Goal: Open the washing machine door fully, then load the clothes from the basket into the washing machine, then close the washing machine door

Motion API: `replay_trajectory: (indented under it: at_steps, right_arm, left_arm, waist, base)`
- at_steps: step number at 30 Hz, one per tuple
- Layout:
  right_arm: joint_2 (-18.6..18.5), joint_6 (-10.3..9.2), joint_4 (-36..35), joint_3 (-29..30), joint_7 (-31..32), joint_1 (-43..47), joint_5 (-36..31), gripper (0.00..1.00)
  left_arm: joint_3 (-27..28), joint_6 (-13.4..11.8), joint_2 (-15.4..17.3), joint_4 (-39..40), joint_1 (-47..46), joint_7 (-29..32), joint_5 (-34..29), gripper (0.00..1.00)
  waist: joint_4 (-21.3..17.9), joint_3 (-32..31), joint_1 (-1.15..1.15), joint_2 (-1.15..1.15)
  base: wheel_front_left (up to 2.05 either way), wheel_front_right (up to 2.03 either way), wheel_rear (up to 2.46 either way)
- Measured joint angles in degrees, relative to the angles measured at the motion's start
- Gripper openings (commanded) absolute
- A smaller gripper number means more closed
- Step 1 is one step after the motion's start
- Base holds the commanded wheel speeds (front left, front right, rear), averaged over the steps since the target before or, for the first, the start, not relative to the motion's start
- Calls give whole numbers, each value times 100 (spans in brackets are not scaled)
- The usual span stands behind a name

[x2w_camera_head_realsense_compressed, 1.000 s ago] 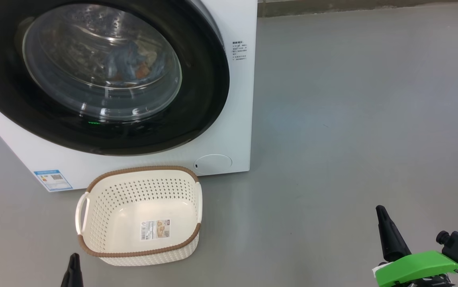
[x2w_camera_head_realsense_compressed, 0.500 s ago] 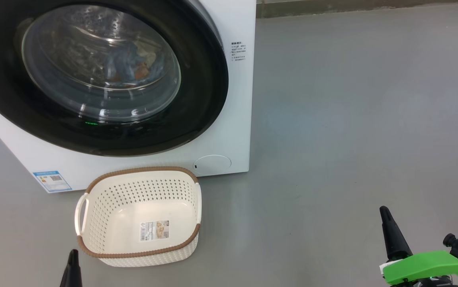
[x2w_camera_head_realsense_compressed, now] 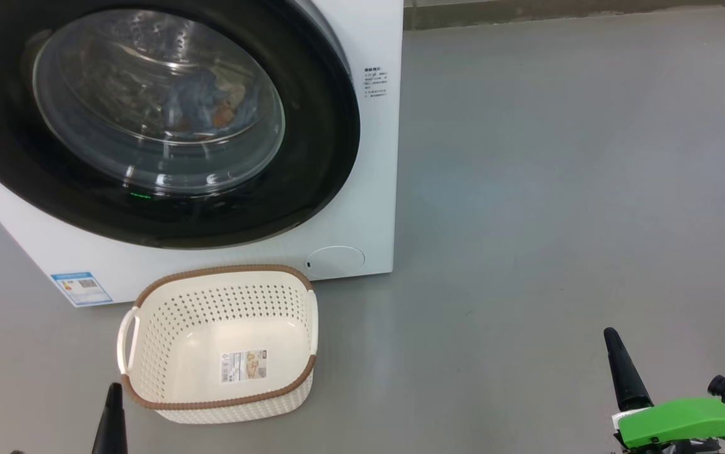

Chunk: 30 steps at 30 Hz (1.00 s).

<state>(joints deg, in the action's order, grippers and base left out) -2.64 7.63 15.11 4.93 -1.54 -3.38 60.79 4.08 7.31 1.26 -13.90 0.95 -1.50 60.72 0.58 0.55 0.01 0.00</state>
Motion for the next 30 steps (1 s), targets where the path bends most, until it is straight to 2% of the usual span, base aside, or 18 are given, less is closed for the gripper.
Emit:
replay_trajectory:
  at_steps: [30]
  right_arm:
    - [5, -7, 19, 168, 514, -14, 2075, 0]
  left_arm:
    - [36, 0, 35, -75, -288, 515, 2084, 0]
  waist:
    - [-39, -26, 0, 0]
  base:
    - [0, 0, 0]
